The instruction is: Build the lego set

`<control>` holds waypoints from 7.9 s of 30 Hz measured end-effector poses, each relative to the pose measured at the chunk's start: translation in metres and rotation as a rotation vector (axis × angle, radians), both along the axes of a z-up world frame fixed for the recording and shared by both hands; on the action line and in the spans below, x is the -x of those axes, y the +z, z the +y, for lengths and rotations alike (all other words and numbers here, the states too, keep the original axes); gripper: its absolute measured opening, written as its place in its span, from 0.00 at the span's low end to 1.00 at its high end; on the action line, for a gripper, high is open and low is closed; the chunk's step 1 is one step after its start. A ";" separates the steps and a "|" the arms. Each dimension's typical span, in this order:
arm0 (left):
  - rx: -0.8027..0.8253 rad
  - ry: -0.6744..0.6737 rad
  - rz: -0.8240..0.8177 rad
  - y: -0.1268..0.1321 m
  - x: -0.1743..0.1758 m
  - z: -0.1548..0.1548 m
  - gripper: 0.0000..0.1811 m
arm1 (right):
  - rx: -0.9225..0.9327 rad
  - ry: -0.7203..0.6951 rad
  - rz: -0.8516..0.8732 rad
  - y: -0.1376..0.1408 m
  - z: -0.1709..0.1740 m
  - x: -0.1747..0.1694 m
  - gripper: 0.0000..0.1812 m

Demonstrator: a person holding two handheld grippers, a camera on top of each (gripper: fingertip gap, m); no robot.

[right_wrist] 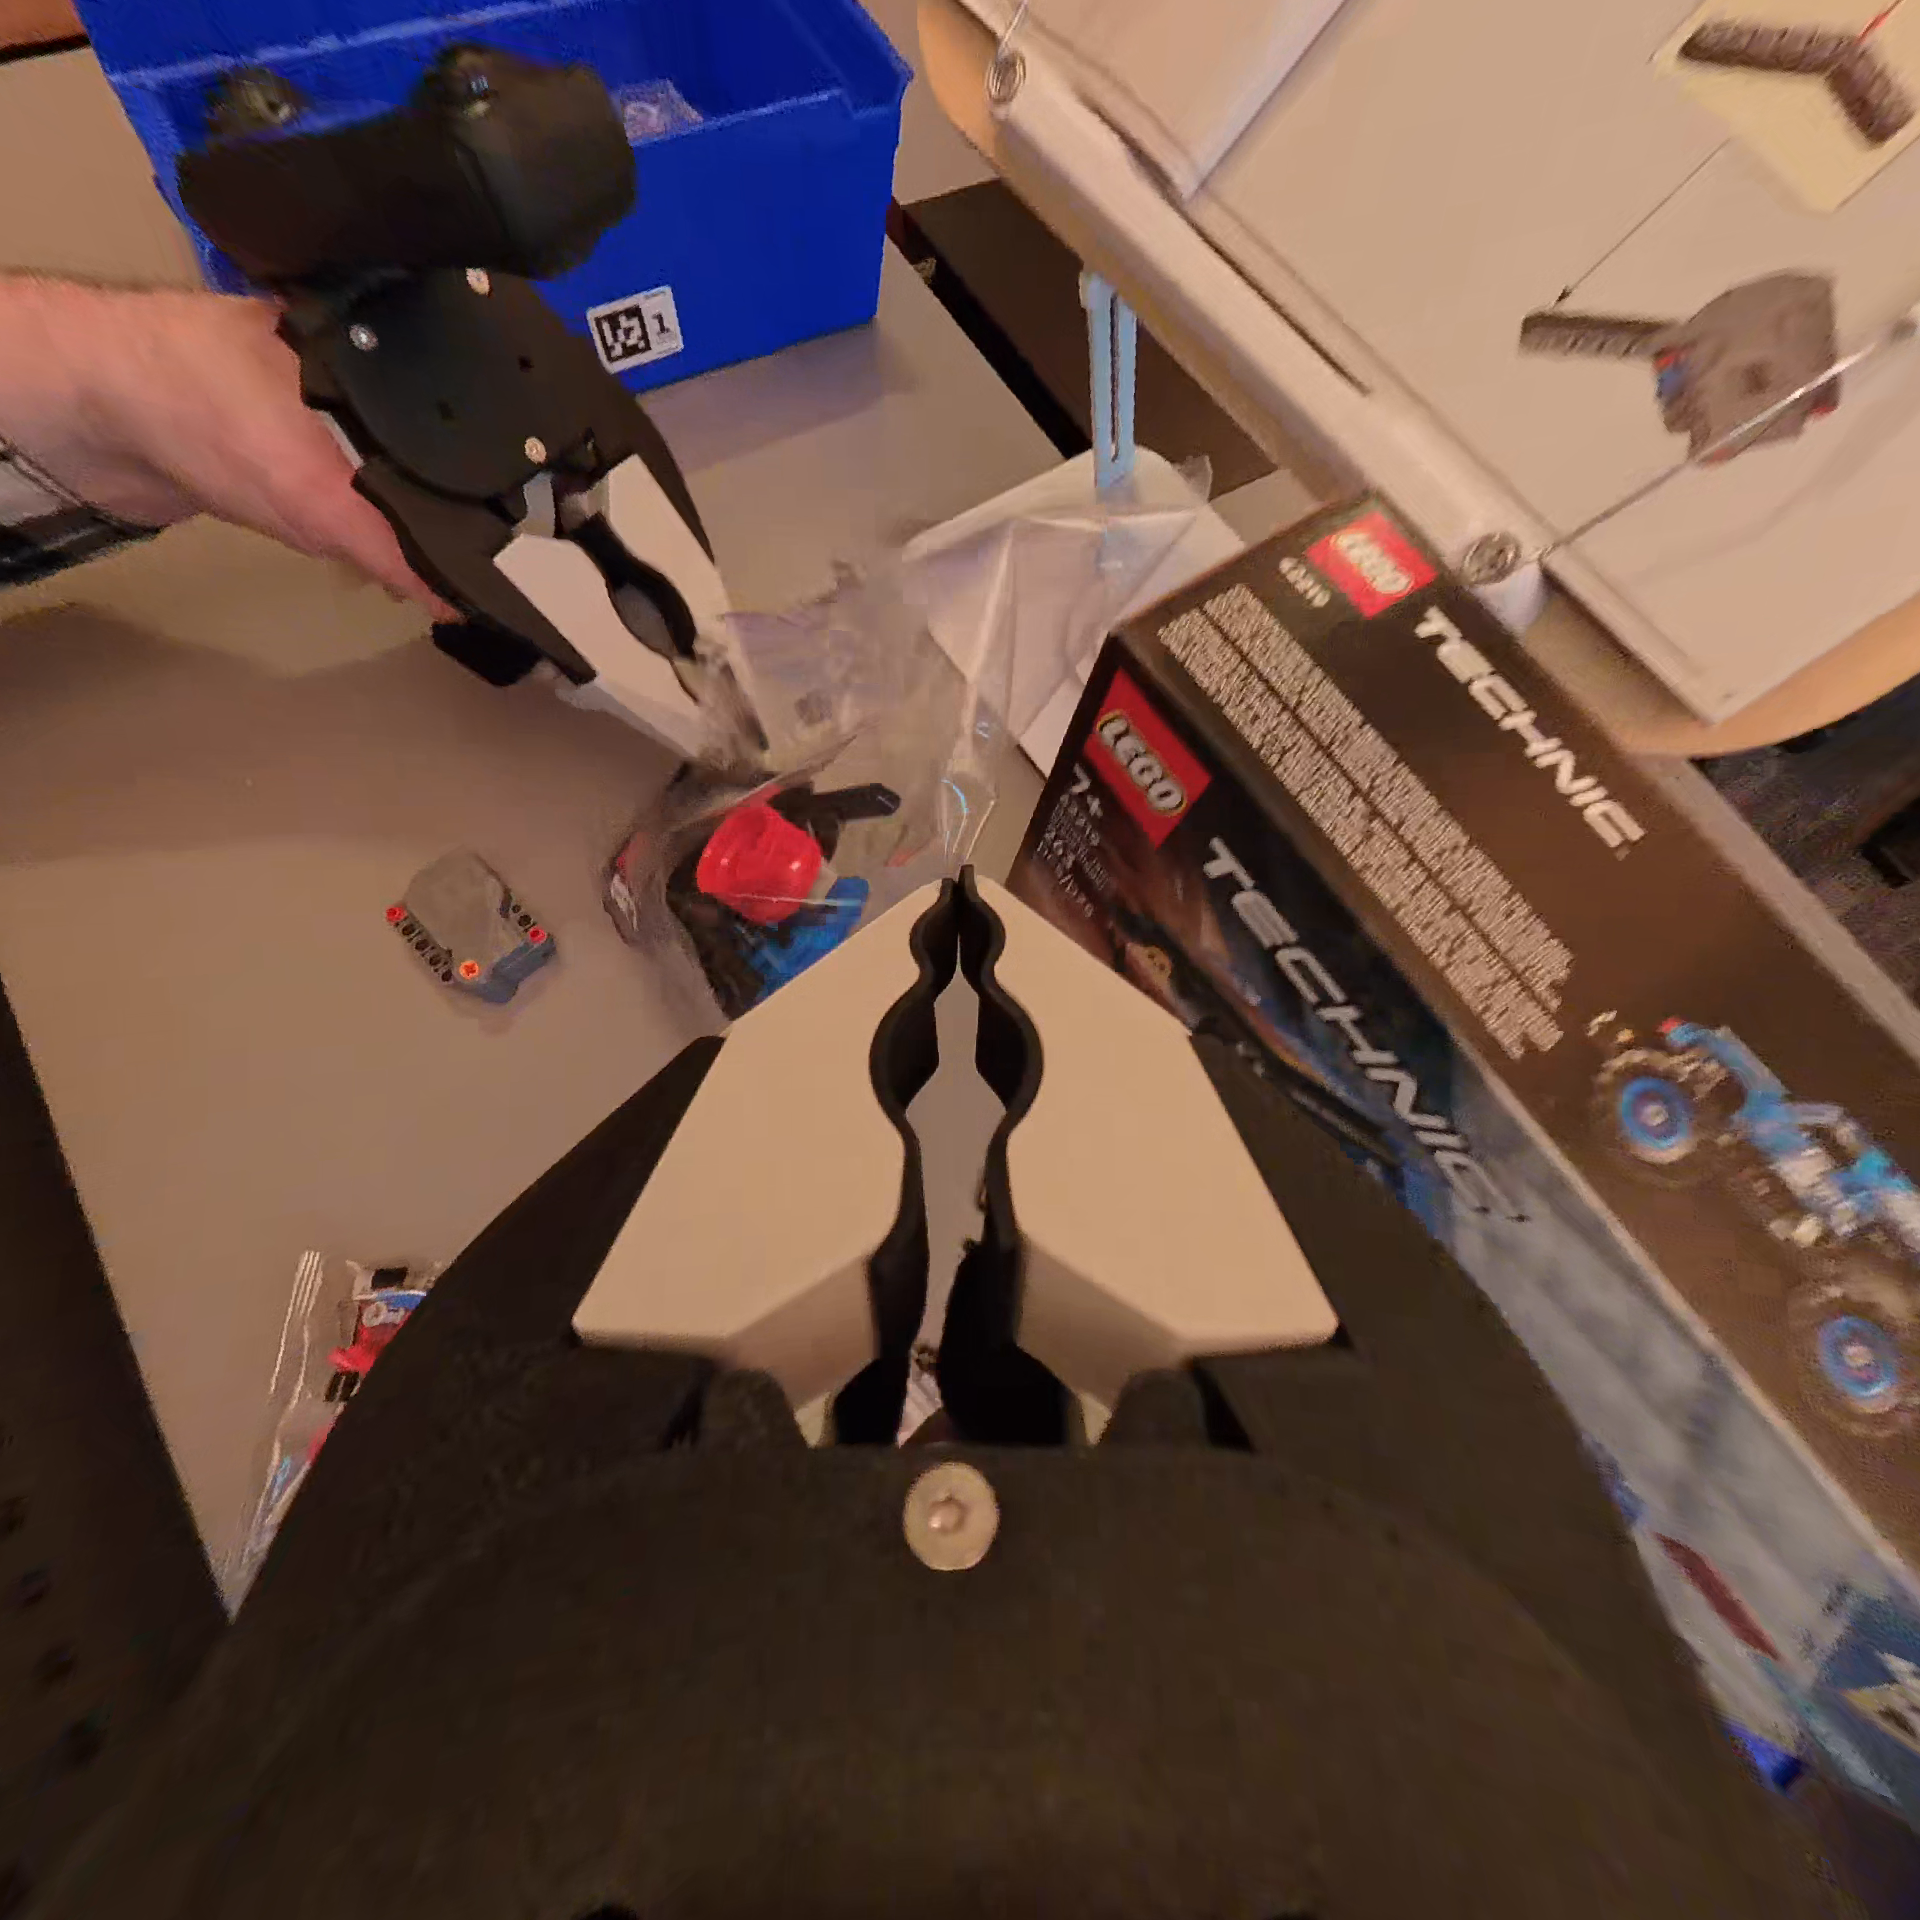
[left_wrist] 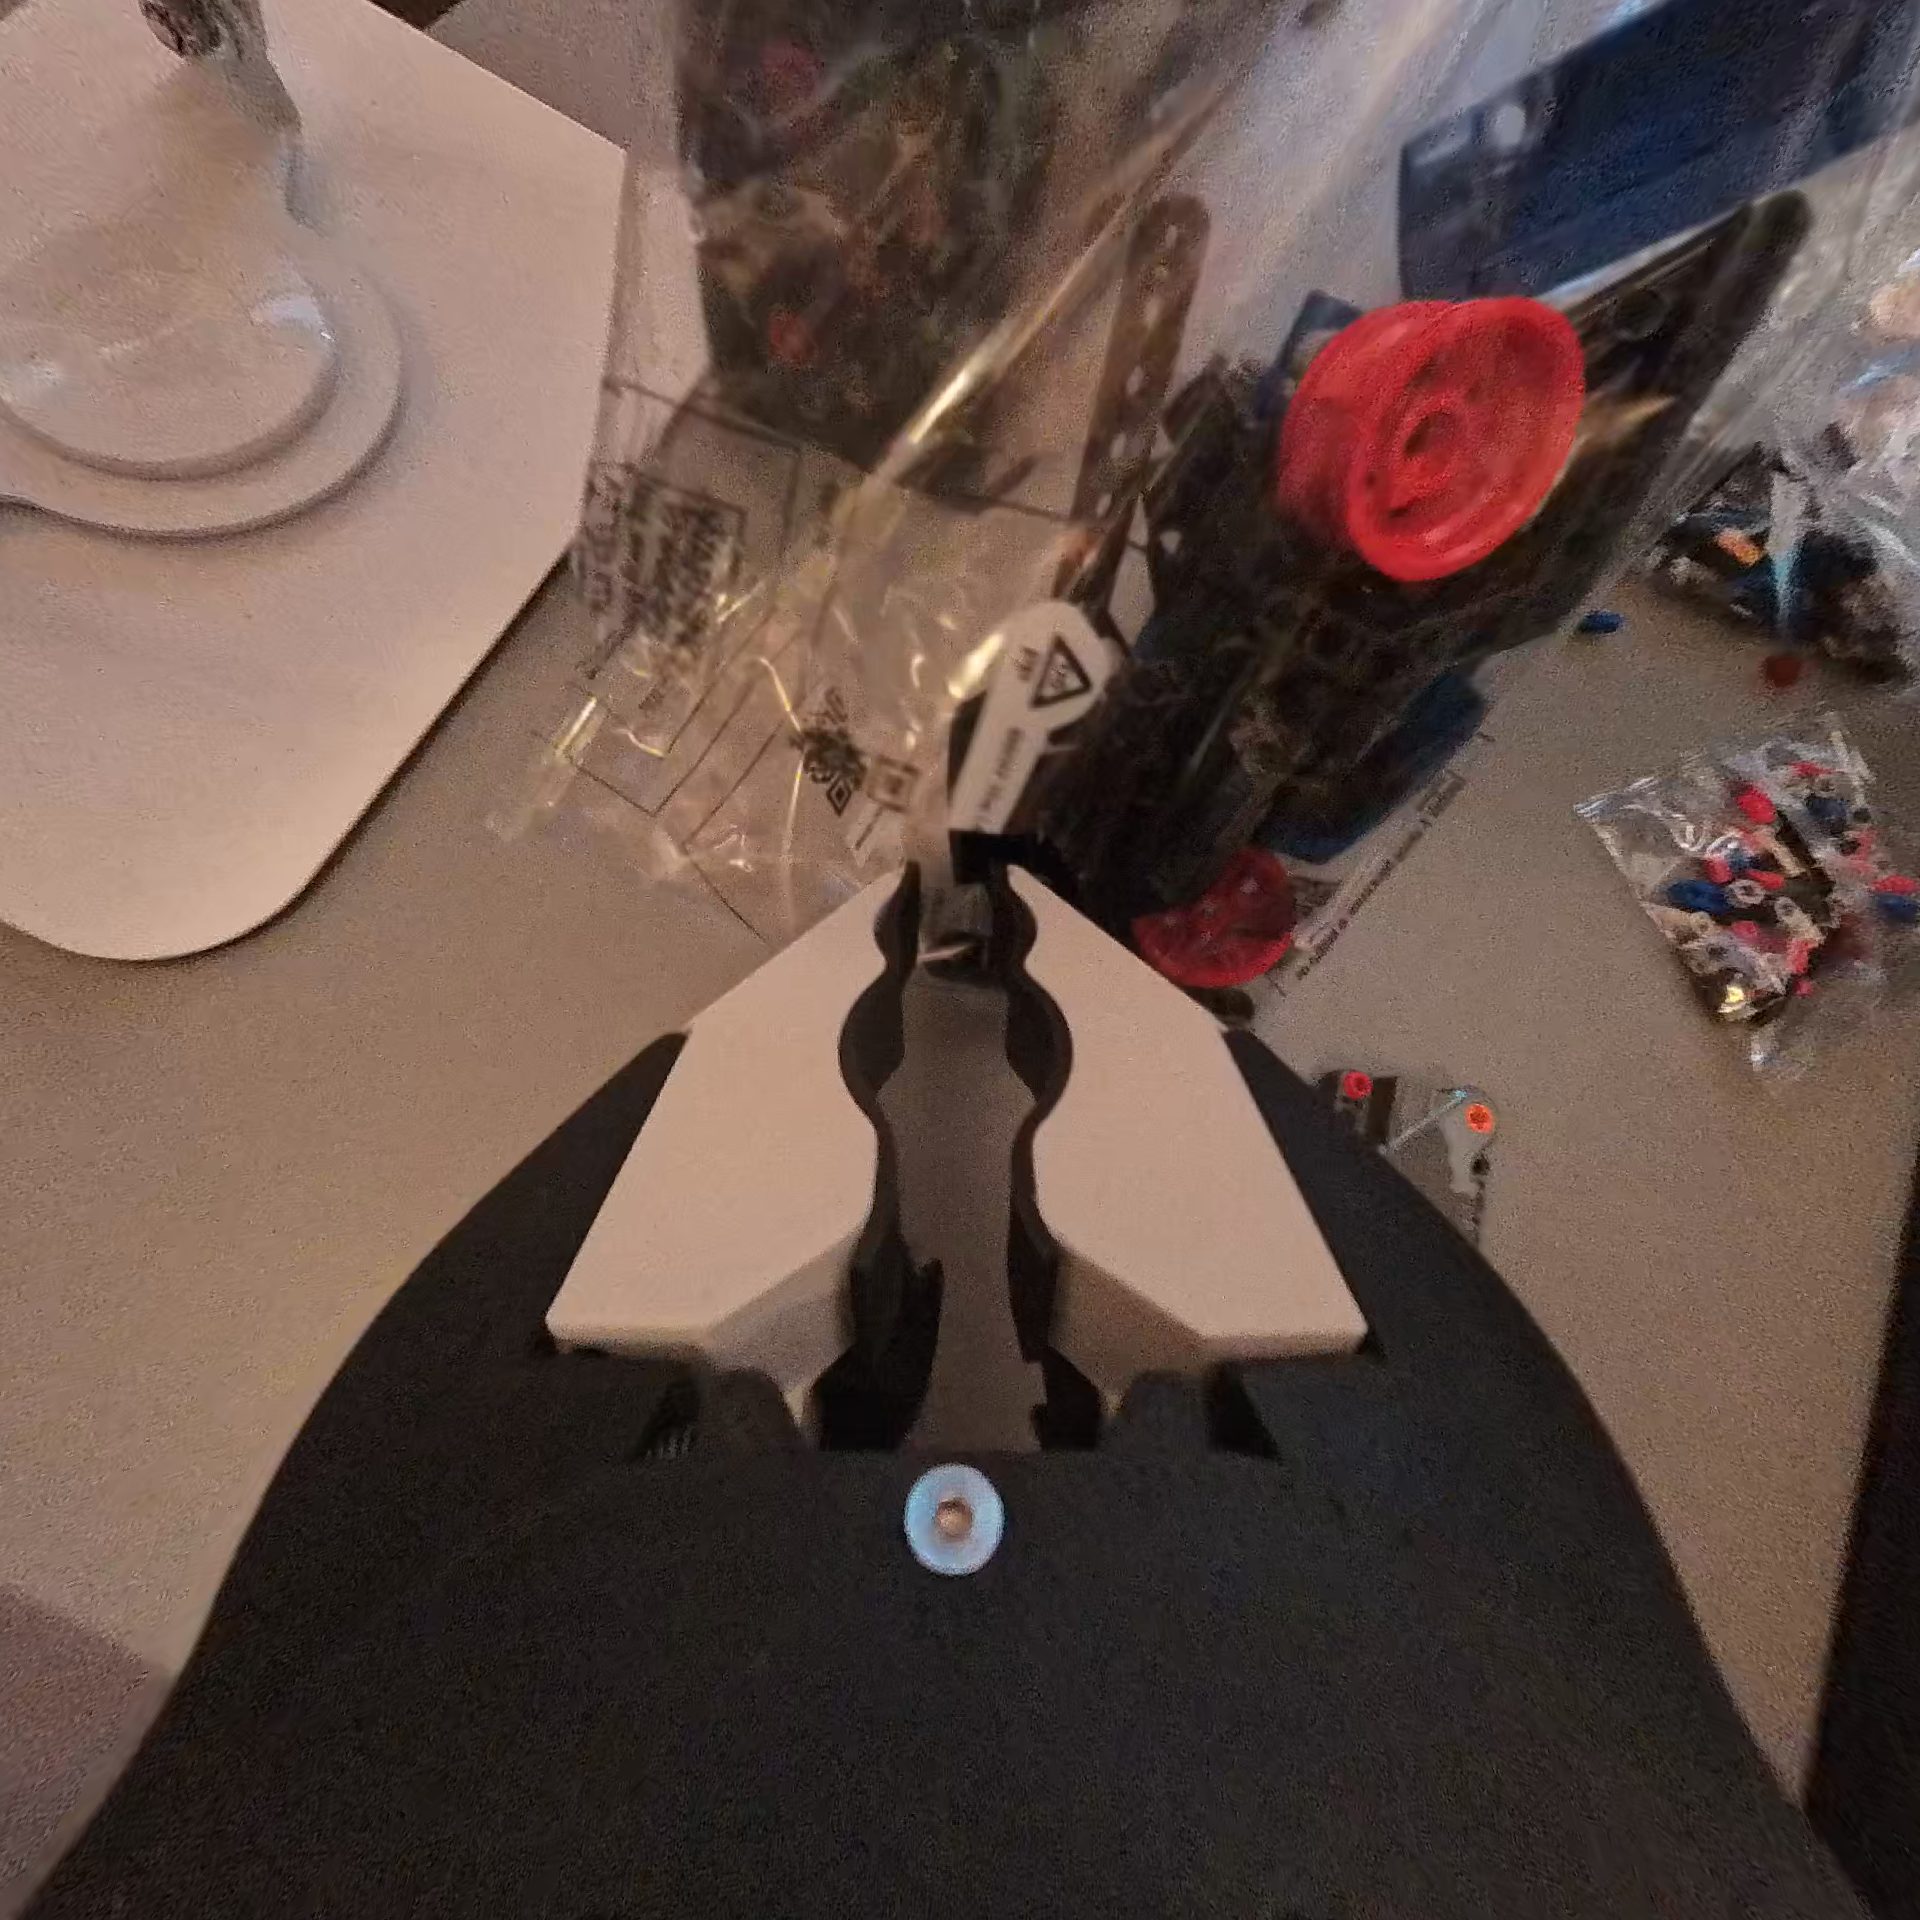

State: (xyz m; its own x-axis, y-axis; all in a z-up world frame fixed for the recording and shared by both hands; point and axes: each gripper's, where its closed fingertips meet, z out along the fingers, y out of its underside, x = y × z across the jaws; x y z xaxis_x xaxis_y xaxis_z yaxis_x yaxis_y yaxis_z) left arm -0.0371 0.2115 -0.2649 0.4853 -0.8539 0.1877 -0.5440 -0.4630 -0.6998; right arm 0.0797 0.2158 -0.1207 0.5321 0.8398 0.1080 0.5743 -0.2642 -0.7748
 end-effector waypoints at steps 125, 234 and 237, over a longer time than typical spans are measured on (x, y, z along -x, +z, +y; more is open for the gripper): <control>-0.447 0.011 -0.416 0.098 0.007 0.020 0.00 | -0.229 0.026 -0.255 -0.056 0.010 0.035 0.01; -0.611 -0.321 -0.051 0.112 -0.019 -0.005 0.00 | -0.138 0.213 0.726 0.029 -0.036 0.011 0.00; -0.617 -0.317 -0.074 0.103 -0.022 -0.005 0.00 | -0.230 0.289 0.570 0.039 -0.046 0.028 0.00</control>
State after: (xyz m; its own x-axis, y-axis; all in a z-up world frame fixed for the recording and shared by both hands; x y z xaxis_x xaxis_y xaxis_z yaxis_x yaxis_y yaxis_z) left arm -0.0149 0.2063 -0.1615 0.2000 -0.9137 -0.3538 -0.5277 0.2038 -0.8246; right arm 0.0517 0.1699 -0.0821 0.3167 0.9459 0.0702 0.0822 0.0464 -0.9955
